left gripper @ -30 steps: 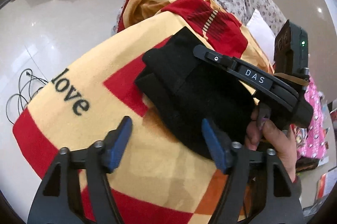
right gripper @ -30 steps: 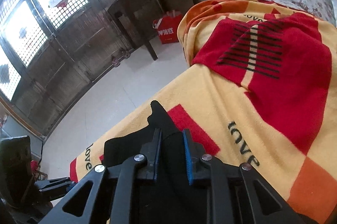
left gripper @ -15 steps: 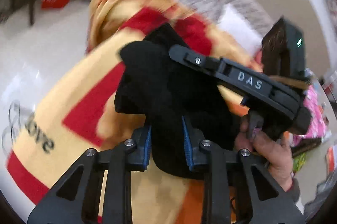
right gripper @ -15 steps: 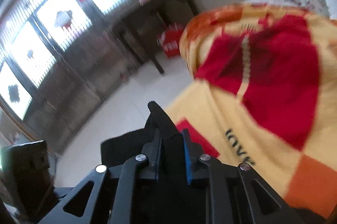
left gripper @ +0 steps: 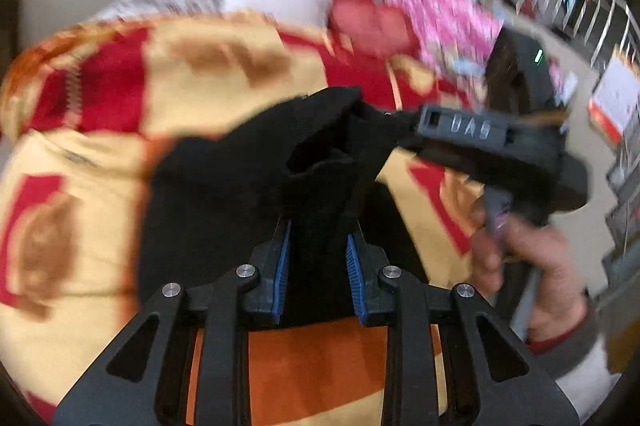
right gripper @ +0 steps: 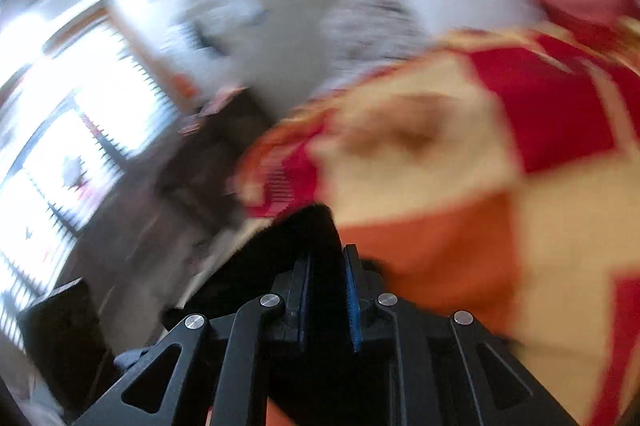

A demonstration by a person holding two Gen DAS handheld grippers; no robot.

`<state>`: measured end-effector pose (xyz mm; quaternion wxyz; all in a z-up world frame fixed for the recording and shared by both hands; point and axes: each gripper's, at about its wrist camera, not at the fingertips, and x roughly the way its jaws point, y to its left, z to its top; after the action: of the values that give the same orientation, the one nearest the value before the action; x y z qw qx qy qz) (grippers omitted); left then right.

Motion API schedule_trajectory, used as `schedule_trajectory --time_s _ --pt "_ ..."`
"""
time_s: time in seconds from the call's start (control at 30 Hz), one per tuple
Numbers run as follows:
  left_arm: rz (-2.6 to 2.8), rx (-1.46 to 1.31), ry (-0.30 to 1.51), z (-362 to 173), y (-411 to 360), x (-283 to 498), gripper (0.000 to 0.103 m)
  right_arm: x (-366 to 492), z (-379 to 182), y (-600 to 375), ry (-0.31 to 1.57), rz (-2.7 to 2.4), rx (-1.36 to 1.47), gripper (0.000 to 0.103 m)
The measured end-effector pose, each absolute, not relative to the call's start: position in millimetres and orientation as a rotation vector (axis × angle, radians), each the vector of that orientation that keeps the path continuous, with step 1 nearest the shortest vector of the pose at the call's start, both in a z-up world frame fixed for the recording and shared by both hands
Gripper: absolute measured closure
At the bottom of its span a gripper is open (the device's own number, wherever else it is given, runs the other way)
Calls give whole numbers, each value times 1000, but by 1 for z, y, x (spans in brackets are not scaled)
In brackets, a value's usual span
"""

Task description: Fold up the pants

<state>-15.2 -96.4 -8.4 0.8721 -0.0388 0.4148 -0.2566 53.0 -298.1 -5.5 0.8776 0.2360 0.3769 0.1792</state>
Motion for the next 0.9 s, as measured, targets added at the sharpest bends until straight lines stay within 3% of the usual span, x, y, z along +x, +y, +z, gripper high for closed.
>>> schedule_trajectory --time_s 0.1,0.2,0.4,0.6,0.73,0.9 --pt "-530 4 900 -24 -117 -17 77 36 -20 -335 807 231 593 84" --pt "-626 -10 894 -4 -112 -29 63 16 -15 -357 754 263 686 54" --pt "-547 73 762 31 -80 -42 52 1 -14 -337 798 326 689 44" --pt "-335 62 838 -3 -49 -6 52 19 -35 -298 858 326 574 44" --pt "-306 28 923 -29 -43 4 52 21 -35 -278 827 361 509 93" --pt "-366 20 906 -19 -51 -4 52 3 -2 -275 756 389 386 94"
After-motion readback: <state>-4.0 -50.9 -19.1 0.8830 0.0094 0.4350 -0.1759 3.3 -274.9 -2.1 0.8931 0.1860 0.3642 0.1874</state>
